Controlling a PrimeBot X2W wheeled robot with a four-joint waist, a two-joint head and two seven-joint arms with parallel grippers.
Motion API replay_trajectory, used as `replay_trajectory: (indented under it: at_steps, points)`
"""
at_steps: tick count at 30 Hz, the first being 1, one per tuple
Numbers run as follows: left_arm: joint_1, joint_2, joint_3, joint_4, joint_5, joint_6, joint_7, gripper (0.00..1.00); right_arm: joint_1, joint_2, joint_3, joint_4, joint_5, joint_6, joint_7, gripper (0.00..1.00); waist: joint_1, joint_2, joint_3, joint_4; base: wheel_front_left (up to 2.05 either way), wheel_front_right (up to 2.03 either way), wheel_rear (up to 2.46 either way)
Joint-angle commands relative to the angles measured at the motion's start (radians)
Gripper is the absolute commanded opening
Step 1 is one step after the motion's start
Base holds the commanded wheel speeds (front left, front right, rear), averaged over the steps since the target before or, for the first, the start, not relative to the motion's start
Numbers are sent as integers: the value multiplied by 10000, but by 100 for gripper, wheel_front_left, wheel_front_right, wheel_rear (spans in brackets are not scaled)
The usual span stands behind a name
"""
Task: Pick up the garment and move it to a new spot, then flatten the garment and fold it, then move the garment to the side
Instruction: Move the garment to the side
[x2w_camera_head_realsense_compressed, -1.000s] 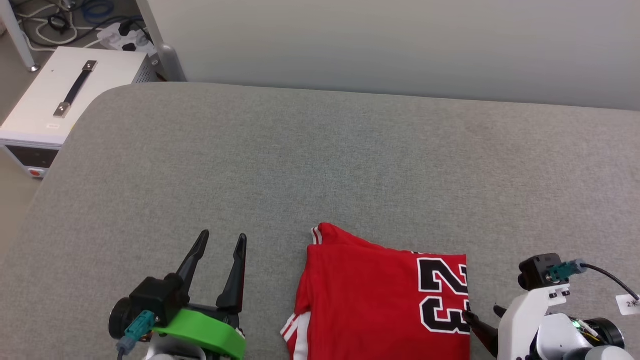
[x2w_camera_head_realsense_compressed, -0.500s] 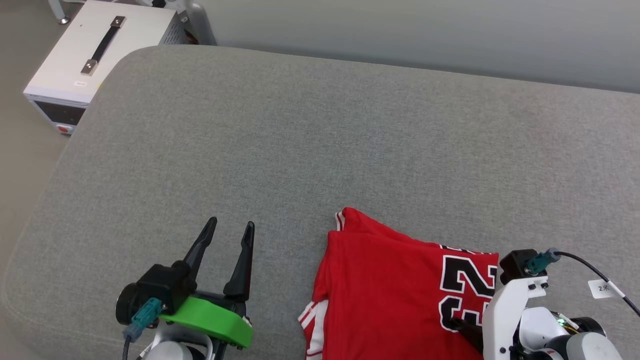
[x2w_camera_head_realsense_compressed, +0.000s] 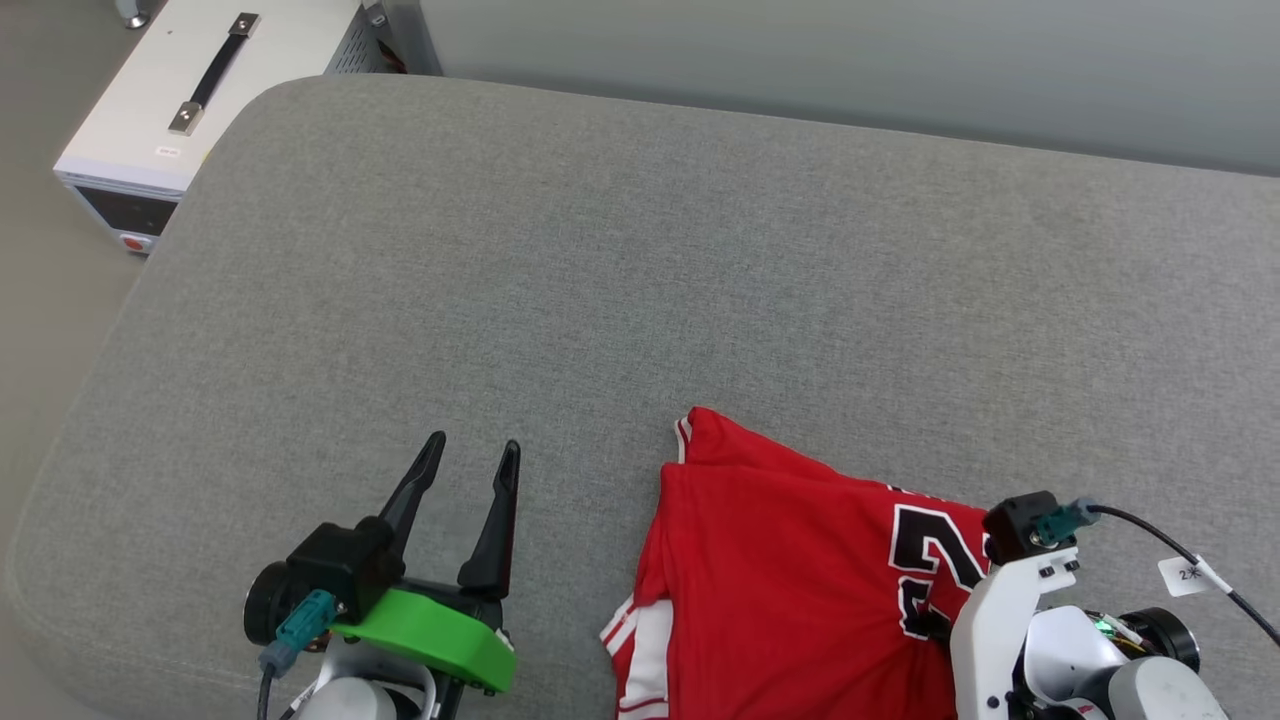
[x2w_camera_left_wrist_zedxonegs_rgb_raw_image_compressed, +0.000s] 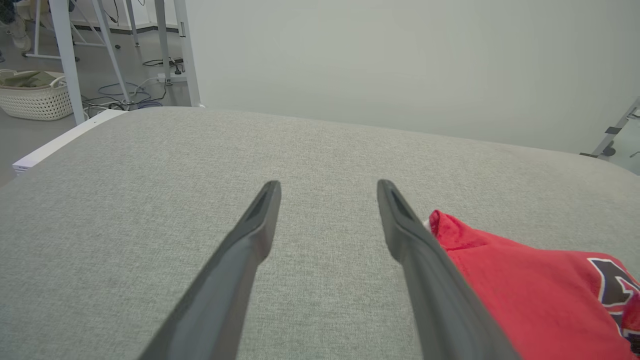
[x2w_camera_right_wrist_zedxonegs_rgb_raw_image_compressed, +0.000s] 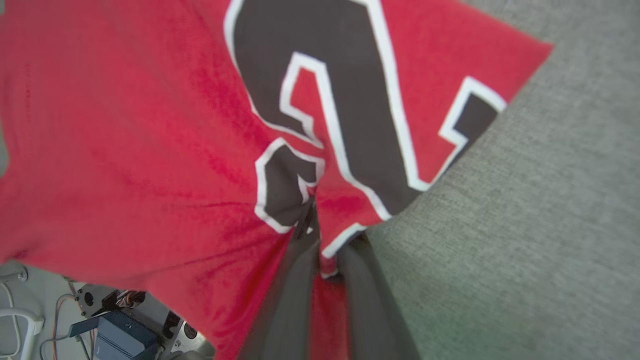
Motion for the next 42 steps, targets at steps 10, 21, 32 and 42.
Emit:
replay_trajectory:
  at_steps: [10,21,32,42]
  points:
    - [43,67,-185,186,-237,-29,-57,100,-472,-1977,1340,-775,-625,-9,-1037,0,0,0,-642,-984,0,0,0]
    - [-168,57,-1052,285,-277,-29,-57,100,-1009,-5521,2536,-2125,-487,-9,-969,0,0,0,-337,-2648,0,0,0]
    - [-1642,432,-2353,-80,-30,-29,-57,100,-2388,-8057,2784,-1368,-710,-9,-2099,0,0,0,1890,-4101,0,0,0]
    - [-3090,1133,-2694,-1117,264,-29,-57,100,-3704,-8192,1324,1029,-1354,-9,-3709,0,0,0,3650,-4770,0,0,0]
